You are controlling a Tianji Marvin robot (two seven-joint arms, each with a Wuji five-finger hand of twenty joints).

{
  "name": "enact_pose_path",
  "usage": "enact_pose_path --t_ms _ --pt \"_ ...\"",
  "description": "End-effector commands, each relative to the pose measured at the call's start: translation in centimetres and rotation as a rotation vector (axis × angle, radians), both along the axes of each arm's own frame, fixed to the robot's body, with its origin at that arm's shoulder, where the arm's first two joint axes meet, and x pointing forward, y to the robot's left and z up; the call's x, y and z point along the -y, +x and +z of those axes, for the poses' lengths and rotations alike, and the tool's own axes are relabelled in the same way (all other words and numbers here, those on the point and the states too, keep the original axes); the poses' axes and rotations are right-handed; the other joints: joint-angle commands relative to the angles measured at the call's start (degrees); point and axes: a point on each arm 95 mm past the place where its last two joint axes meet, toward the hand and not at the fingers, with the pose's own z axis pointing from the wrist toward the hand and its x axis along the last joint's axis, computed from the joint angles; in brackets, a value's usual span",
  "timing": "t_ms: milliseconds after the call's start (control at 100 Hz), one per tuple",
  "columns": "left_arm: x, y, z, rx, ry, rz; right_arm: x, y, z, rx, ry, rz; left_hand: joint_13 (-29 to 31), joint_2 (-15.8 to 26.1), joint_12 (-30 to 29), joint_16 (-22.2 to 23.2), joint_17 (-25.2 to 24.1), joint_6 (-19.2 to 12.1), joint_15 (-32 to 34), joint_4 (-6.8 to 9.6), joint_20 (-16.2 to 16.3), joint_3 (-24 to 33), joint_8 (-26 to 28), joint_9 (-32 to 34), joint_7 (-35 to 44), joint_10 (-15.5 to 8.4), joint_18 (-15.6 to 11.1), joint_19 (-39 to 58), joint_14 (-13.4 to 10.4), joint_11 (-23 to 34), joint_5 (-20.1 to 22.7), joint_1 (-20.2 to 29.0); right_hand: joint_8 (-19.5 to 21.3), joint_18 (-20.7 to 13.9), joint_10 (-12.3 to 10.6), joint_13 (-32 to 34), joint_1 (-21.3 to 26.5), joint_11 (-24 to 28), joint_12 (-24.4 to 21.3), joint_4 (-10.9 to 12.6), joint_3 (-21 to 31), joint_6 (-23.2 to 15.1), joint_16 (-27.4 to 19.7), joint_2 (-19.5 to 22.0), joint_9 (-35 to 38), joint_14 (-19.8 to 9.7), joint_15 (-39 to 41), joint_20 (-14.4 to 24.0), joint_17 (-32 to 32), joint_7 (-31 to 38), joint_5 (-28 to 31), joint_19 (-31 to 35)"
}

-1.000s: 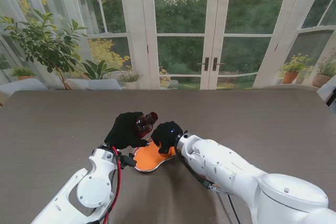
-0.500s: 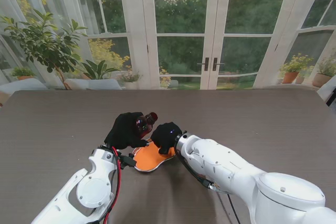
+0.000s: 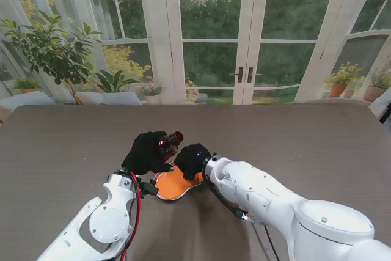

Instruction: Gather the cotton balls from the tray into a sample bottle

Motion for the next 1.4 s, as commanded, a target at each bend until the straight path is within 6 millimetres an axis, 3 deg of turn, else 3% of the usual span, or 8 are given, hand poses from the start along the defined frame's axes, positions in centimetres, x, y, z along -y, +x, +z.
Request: enact_pose_path --t_ms 0,410,640,940,1390 --pt "0.2 -0.1 -0.1 -0.012 0.000 -0.012 -0.1 -0.2 -0.4 -0.014 -0.013 0.010 6.70 60.61 2.87 3.64 6.37 -3.57 27.25 2.11 2.56 4.26 3.19 5.03 17.10 2.13 1.42 34.62 2.76 6.42 5.83 5.15 -0.87 2.03 2.21 0.57 1.71 4.65 0.89 -0.98 1.14 0.64 1.12 -0.95 5.15 -3.90 6.38 -0.20 2.51 1.19 3.05 6.25" --pt "0.3 0.0 -0.2 -0.018 0.002 -0.019 0.3 -0.1 0.6 -0.032 0.043 -0.024 6.70 60.59 2.82 3.64 6.37 -3.49 27.25 2.09 2.54 4.25 3.18 5.03 17.05 2.19 1.42 34.63 2.76 6.32 5.87 5.17 2.96 0.86 2.15 0.62 1.66 5.11 1.09 -0.49 2.07 1.24 1.18 1.44 5.08 -5.22 6.42 -0.35 2.56 2.48 2.82 6.39" --pt "0.3 0.1 -0.4 -0.021 0.008 -0.021 1.7 -0.3 2.2 -0.073 0.101 -0.088 6.70 60.61 2.82 3.64 6.37 -3.59 27.23 2.09 2.54 4.26 3.20 5.03 17.04 2.19 1.42 34.63 2.77 6.32 5.80 5.16 3.53 0.70 2.02 0.62 1.50 5.11 1.11 -0.58 2.13 1.23 1.19 1.38 5.09 -5.19 6.41 -0.38 2.58 2.30 2.79 6.45" --pt "0.3 0.1 -0.4 -0.025 0.015 -0.020 5.0 -0.5 6.9 -0.039 0.172 -0.164 6.70 60.63 2.82 3.64 6.37 -3.52 27.23 2.09 2.53 4.23 3.21 5.03 17.04 2.19 1.42 34.63 2.77 6.32 5.77 5.18 3.97 0.55 1.77 0.63 1.20 5.18 1.16 -0.60 1.93 1.33 1.21 1.77 5.08 -5.42 6.43 -0.40 2.57 2.17 2.80 6.51" --pt "0.0 0.1 -0.5 -0.029 0.027 -0.023 7.2 -2.5 16.0 0.051 0.409 -0.255 6.69 60.63 2.82 3.62 6.25 -3.53 27.14 2.09 2.54 4.19 3.20 5.01 17.07 2.23 1.54 34.51 2.83 6.31 5.75 5.19 4.50 0.61 1.62 0.64 1.41 5.11 1.15 -0.42 1.53 1.90 1.11 2.23 5.07 -5.23 6.30 -0.45 2.62 2.10 2.80 6.60"
